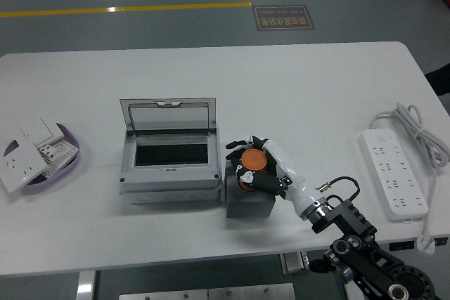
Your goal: Pick up the cylinder from the cube,place it in the box,flap close box
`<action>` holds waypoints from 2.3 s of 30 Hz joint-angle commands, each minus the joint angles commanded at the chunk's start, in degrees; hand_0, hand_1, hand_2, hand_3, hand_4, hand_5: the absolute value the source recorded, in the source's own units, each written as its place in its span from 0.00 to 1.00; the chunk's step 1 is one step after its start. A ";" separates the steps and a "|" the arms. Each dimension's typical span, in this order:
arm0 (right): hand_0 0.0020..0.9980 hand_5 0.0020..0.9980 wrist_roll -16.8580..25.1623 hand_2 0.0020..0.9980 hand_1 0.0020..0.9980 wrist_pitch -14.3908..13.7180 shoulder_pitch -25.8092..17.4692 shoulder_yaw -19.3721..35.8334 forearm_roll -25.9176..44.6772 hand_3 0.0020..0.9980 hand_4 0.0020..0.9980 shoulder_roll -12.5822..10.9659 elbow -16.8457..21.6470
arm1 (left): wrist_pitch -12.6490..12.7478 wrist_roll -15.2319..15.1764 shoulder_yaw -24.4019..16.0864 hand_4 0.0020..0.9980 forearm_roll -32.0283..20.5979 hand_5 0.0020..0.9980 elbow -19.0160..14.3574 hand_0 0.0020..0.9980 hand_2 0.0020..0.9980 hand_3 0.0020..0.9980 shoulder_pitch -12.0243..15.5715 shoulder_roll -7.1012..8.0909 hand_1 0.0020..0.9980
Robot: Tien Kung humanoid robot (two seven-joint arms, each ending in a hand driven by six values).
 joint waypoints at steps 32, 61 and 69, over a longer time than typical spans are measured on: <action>0.12 0.00 -21.34 0.30 0.23 0.42 20.11 -8.04 -27.83 0.29 0.00 10.32 -2.02 | 0.07 0.62 -1.64 0.75 2.02 0.32 0.00 0.64 0.66 0.70 -0.03 -0.52 0.67; 0.92 0.35 -30.73 0.82 0.81 6.62 27.16 -15.47 -49.20 0.98 0.69 10.32 -5.37 | 0.07 1.33 -3.30 0.75 4.07 0.33 0.00 0.64 0.66 0.70 -0.19 0.17 0.67; 0.94 0.34 -30.27 0.83 0.81 6.51 26.93 -15.54 -48.85 0.99 0.71 10.32 -5.94 | 0.04 1.34 -3.46 0.75 4.35 0.33 0.00 0.64 0.66 0.70 -0.33 0.11 0.67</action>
